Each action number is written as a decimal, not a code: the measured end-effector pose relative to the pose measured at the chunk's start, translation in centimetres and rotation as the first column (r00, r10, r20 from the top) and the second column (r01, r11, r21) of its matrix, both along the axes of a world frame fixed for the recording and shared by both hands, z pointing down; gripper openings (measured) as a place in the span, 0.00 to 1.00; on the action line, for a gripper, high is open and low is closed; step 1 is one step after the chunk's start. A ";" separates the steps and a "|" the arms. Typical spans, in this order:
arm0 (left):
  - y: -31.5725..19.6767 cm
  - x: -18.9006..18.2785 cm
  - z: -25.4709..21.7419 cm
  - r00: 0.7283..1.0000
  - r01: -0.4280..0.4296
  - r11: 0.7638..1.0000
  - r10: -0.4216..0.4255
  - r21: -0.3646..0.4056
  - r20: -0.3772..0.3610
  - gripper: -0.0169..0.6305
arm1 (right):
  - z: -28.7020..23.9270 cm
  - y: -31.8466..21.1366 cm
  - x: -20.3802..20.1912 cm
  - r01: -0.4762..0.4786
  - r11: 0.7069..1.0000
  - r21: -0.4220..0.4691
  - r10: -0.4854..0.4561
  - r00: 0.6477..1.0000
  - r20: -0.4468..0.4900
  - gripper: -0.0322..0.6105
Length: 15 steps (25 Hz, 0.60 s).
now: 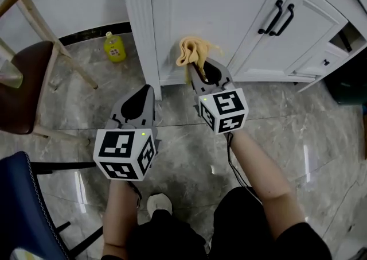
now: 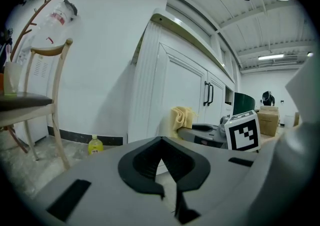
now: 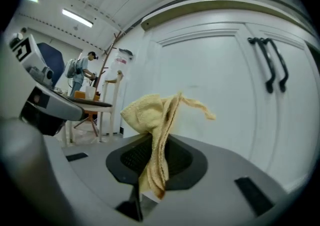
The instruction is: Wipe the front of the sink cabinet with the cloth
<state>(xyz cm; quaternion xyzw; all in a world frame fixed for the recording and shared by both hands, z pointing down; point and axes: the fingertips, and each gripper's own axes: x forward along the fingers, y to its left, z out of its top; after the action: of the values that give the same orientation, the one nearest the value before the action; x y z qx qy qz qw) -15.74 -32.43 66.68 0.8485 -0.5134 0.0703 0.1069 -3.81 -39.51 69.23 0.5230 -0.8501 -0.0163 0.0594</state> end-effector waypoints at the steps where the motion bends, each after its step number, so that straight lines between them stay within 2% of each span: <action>1: -0.1 -0.4 0.2 1.000 0.008 1.000 -0.008 0.001 0.009 0.05 | 0.4 0.0 -1.7 0.028 1.000 0.000 -0.028 1.000 -0.005 0.17; 4: -0.4 -1.5 0.9 1.000 0.027 1.000 -0.027 -0.010 0.014 0.05 | 1.9 -0.4 -5.5 0.076 0.997 -0.007 -0.077 0.997 -0.019 0.17; 8: -0.5 -2.2 2.0 0.999 0.039 0.999 -0.038 -0.036 0.020 0.05 | 3.8 -1.5 -7.7 0.086 0.996 -0.004 -0.086 0.996 -0.022 0.17; 11: -0.6 -2.4 2.6 0.999 0.040 0.998 -0.039 -0.045 0.030 0.05 | 4.1 -1.8 -7.8 0.086 0.995 0.047 -0.085 0.996 -0.029 0.17; 15: -0.7 -2.2 3.0 0.999 0.038 0.998 -0.036 -0.052 0.036 0.05 | 4.3 -1.8 -6.4 0.058 0.997 0.059 -0.057 0.998 -0.012 0.17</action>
<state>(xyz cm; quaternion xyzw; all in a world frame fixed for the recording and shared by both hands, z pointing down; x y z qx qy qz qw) -17.96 -33.11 69.65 0.8344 -0.5290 0.0967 0.1213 -10.20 -41.29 73.53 0.4999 -0.8636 -0.0460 0.0476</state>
